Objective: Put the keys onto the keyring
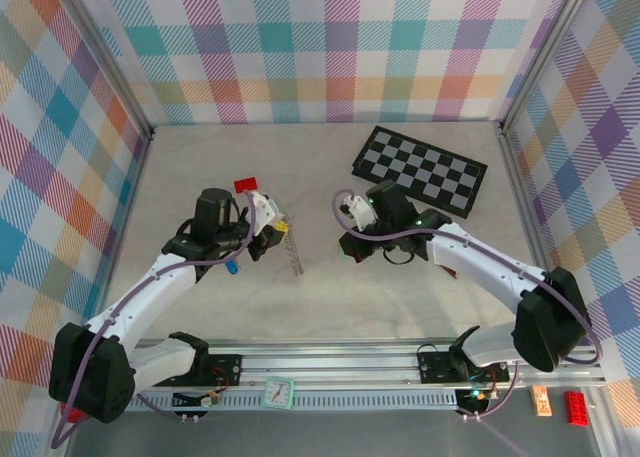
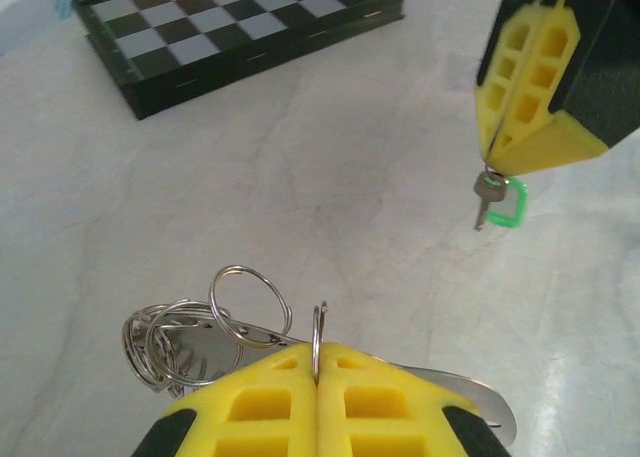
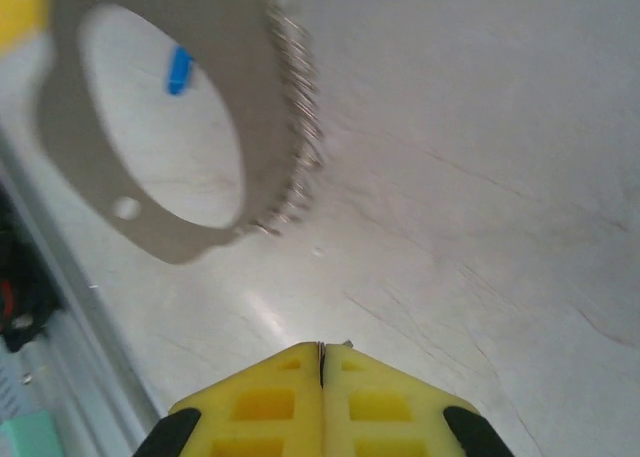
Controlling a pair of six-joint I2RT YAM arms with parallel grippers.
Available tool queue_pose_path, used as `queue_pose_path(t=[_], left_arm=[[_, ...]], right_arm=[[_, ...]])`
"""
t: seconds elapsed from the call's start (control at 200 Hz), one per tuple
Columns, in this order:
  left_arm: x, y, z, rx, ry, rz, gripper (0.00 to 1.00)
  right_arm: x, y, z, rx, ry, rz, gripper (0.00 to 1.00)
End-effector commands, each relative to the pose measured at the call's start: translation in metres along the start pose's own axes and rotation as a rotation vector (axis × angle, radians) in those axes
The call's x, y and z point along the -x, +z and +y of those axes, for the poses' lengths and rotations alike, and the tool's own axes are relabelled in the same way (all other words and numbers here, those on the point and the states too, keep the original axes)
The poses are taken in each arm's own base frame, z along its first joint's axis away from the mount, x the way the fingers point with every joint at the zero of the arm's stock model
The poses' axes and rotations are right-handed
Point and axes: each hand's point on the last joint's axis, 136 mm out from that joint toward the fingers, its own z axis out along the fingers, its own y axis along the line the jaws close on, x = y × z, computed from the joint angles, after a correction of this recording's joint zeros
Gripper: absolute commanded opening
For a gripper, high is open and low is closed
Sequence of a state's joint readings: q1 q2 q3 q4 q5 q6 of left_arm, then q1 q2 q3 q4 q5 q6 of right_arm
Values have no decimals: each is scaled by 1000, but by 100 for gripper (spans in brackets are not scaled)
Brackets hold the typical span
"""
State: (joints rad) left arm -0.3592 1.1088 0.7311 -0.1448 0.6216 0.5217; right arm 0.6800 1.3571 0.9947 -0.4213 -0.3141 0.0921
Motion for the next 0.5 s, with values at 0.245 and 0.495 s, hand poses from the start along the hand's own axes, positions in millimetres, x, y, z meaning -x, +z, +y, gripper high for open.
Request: queue_pose_path(t=[0.245,0.495], left_arm=[[28,-8,-62,-252,158,-39,0],[31,1,-68,-275,160,-7,0]], right_arm=[[25,-28,60,271,-284,-156,0],[31,-30,75,328,-381,-183,0]])
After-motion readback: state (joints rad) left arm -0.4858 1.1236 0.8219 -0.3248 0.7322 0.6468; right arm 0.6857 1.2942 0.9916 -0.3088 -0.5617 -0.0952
